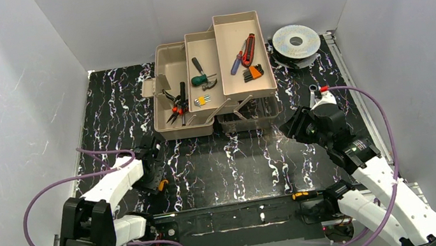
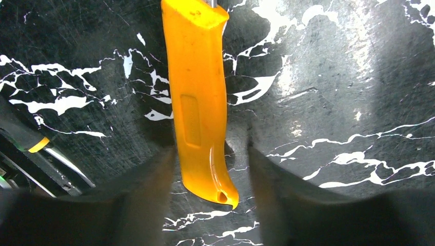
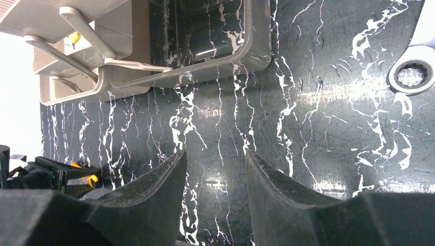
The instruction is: Pack the tool kit
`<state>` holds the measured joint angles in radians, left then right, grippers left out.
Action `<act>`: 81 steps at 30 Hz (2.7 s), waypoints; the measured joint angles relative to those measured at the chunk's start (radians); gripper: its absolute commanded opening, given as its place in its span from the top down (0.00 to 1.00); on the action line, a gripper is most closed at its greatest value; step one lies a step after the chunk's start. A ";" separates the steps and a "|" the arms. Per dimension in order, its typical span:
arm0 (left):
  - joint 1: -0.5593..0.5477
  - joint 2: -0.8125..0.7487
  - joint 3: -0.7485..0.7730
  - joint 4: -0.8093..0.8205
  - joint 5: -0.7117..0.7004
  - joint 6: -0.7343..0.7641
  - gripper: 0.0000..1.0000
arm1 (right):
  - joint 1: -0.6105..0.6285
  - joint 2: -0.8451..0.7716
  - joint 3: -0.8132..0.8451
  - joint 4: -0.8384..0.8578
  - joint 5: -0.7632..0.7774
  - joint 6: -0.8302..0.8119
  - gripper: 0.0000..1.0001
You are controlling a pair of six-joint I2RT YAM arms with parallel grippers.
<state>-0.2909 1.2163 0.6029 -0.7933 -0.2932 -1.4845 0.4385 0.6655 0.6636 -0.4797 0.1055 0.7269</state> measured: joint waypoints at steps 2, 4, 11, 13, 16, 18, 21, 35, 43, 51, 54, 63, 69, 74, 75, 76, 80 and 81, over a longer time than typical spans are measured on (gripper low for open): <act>0.000 -0.001 0.000 -0.004 0.000 -0.009 0.88 | 0.000 -0.001 0.000 -0.002 0.000 0.000 0.47; 0.000 -0.007 0.004 -0.012 -0.003 -0.004 1.00 | 0.000 -0.001 0.000 -0.006 0.000 -0.001 0.47; 0.000 -0.108 0.135 -0.167 -0.101 0.056 1.00 | 0.000 0.000 0.000 -0.020 0.003 -0.002 0.47; 0.000 -0.162 0.220 -0.186 -0.133 0.126 1.00 | 0.000 0.004 0.000 -0.020 0.003 -0.002 0.47; 0.001 -0.224 0.301 -0.102 -0.085 0.338 1.00 | 0.000 0.009 0.000 -0.020 0.007 -0.003 0.47; 0.001 -0.259 0.307 0.043 0.035 0.505 1.00 | 0.000 0.011 0.000 -0.020 0.014 -0.006 0.47; 0.001 -0.261 0.306 0.257 0.241 0.686 1.00 | 0.000 0.016 0.000 -0.020 0.024 -0.014 0.48; 0.000 0.335 0.734 0.436 0.369 1.117 1.00 | 0.000 0.010 0.029 -0.053 0.049 -0.032 0.48; 0.043 0.769 1.176 0.299 0.335 1.225 1.00 | 0.000 0.007 0.037 -0.074 0.050 -0.032 0.48; 0.101 0.893 1.284 0.240 0.389 1.219 0.58 | 0.000 0.000 0.042 -0.098 0.101 -0.028 0.47; 0.100 0.906 1.314 0.215 0.414 1.196 0.05 | 0.000 0.014 0.043 -0.098 0.119 -0.032 0.47; 0.100 0.752 1.253 0.164 0.404 1.164 0.02 | -0.001 0.022 0.053 -0.098 0.135 -0.047 0.47; 0.099 0.420 0.990 0.172 0.299 1.168 0.02 | -0.003 0.001 0.053 -0.099 0.129 -0.047 0.47; 0.097 0.233 0.838 0.204 0.169 1.173 0.02 | -0.007 -0.006 0.053 -0.098 0.115 -0.047 0.47; 0.097 0.208 0.800 0.217 0.153 1.170 0.02 | -0.007 -0.005 0.053 -0.097 0.107 -0.047 0.47; 0.097 0.190 0.758 0.233 0.143 1.165 0.02 | -0.007 -0.003 0.053 -0.097 0.101 -0.047 0.48; 0.097 0.176 0.600 0.293 0.140 1.141 0.02 | -0.008 0.000 0.053 -0.096 0.071 -0.047 0.48; 0.097 0.187 0.571 0.306 0.145 1.136 0.03 | -0.009 -0.001 0.053 -0.096 0.065 -0.047 0.48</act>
<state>-0.1936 1.4033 1.1744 -0.4873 -0.1478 -0.3489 0.4297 0.6643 0.7162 -0.5755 0.1707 0.6796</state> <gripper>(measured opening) 0.981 0.522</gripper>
